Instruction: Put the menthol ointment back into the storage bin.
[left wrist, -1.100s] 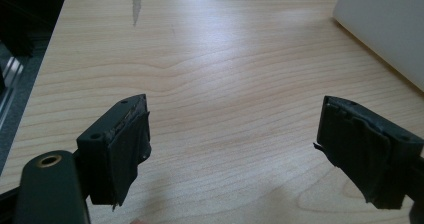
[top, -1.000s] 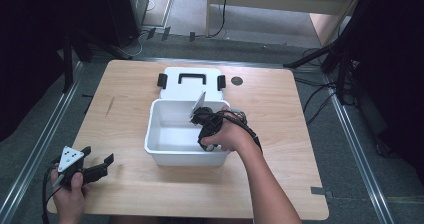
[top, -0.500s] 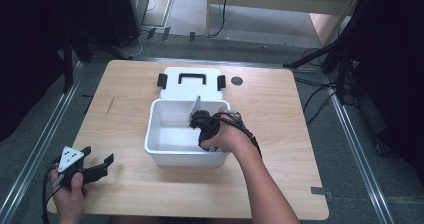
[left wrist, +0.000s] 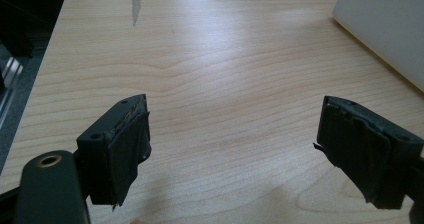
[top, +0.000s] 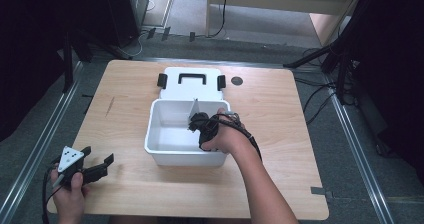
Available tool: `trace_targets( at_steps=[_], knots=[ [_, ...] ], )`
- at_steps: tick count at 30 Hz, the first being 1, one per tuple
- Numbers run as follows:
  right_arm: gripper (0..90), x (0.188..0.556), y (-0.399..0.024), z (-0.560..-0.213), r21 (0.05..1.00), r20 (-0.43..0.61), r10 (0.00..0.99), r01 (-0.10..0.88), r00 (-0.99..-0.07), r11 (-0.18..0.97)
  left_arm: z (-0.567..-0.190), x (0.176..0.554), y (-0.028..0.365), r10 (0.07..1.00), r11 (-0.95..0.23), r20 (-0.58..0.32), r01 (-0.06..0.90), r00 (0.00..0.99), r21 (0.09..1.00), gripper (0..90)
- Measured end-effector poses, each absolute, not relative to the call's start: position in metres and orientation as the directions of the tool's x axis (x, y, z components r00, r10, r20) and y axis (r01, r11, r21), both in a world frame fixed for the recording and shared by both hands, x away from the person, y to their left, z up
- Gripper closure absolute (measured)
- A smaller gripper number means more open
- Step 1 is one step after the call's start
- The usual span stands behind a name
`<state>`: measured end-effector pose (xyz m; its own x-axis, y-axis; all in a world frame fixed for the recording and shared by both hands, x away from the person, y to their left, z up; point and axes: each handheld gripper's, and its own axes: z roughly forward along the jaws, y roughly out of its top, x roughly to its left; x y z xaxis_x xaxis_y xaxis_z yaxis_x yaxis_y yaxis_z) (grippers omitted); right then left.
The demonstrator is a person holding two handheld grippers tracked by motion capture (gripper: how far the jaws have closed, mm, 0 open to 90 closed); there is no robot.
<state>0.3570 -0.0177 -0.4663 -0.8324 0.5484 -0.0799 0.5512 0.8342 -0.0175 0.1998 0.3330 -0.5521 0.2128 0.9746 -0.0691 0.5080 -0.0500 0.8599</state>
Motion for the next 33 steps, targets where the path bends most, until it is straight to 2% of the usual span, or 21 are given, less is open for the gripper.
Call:
trace_targets(
  at_steps=[13, 29, 33],
  knots=[
    [47.2, 0.353, -0.020, -0.453, 0.047, -0.069, 0.554, 0.552, -0.830, 0.833, -0.552, 0.200, 0.332, 0.975, -0.047, -0.071, 0.509, 0.212, 0.860, 14.9],
    [38.7, 0.344, -0.030, -0.389, 0.180, -0.052, 0.562, 0.545, -0.826, 0.818, -0.552, 0.200, 0.333, 0.974, -0.047, -0.073, 0.509, 0.213, 0.859, 14.9],
    [35.2, 0.344, -0.045, -0.372, 0.258, -0.040, 0.596, 0.568, -0.802, 0.782, -0.552, 0.200, 0.333, 0.974, -0.046, -0.075, 0.510, 0.214, 0.859, 14.9]
  ],
)
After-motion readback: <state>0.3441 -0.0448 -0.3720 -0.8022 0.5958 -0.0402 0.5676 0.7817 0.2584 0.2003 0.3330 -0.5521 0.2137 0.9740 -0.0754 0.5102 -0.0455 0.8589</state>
